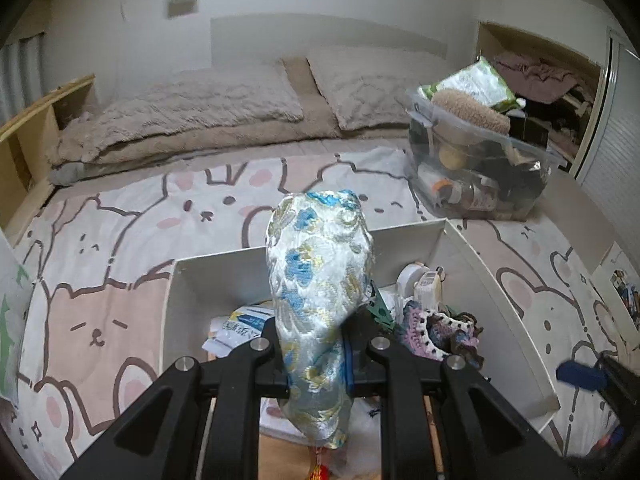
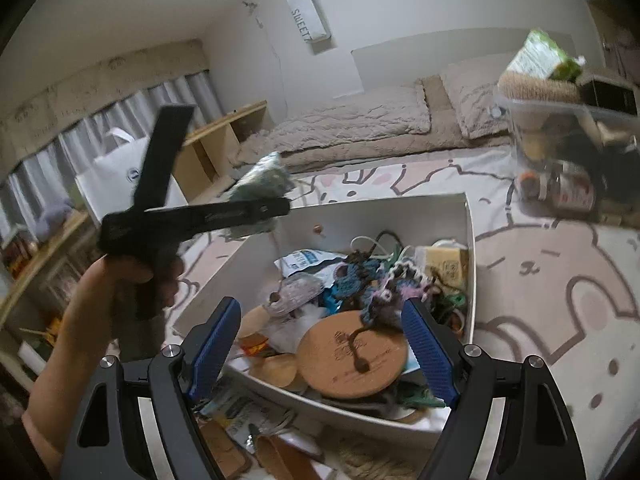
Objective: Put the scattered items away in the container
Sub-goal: 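Open the right tool to drop the doily into the box while the left tool holds the pouch, then open the left tool to drop the floral pouch into the box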
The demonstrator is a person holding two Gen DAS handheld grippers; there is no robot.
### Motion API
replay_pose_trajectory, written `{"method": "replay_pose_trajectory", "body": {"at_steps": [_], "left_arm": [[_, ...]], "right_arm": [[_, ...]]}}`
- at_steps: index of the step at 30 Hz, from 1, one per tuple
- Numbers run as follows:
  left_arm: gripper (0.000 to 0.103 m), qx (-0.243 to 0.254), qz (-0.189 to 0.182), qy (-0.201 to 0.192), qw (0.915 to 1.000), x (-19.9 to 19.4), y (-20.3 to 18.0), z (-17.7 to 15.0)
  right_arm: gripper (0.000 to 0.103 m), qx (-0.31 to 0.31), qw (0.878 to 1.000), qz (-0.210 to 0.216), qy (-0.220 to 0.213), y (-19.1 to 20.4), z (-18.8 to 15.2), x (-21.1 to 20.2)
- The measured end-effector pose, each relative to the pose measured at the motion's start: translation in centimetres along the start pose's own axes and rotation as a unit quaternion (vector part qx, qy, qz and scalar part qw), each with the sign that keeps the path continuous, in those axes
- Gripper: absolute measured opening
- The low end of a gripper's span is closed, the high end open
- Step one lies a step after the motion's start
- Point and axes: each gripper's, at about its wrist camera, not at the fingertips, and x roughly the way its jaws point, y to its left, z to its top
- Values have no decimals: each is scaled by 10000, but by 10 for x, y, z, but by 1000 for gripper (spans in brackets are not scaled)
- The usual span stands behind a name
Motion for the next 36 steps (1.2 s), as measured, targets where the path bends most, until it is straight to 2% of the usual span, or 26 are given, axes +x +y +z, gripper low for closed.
{"method": "replay_pose_trajectory", "body": {"at_steps": [10, 12, 13, 14, 15, 16, 19, 27, 36], "left_arm": [[17, -172, 184, 936, 9953, 64, 10, -2], [21, -256, 172, 1052, 9940, 72, 13, -4], [46, -297, 153, 1132, 9930, 76, 14, -5], [84, -327, 150, 1184, 9923, 78, 14, -6], [96, -377, 186, 1184, 9921, 79, 16, -7], [100, -429, 244, 1115, 9925, 76, 17, -7], [100, -459, 224, 948, 9942, 66, 19, -6], [100, -356, 213, 811, 9958, 34, 18, -19], [101, -435, 309, 270, 9982, -12, 11, -44]], "right_arm": [[83, 180, 9998, 45, 24, -15, -10, 3], [83, 231, 9997, 92, 15, -17, -10, 4], [83, 250, 9996, 122, 6, -18, -10, 5], [83, 263, 9995, 157, -6, -18, -9, 6], [83, 276, 9994, 187, -14, -18, -9, 6], [83, 290, 9993, 214, -20, -18, -9, 7], [83, 285, 9992, 277, -35, -16, -8, 7], [83, 279, 9988, 375, -119, -11, -7, 0], [83, 129, 9993, 261, -247, -5, -6, -12]]}}
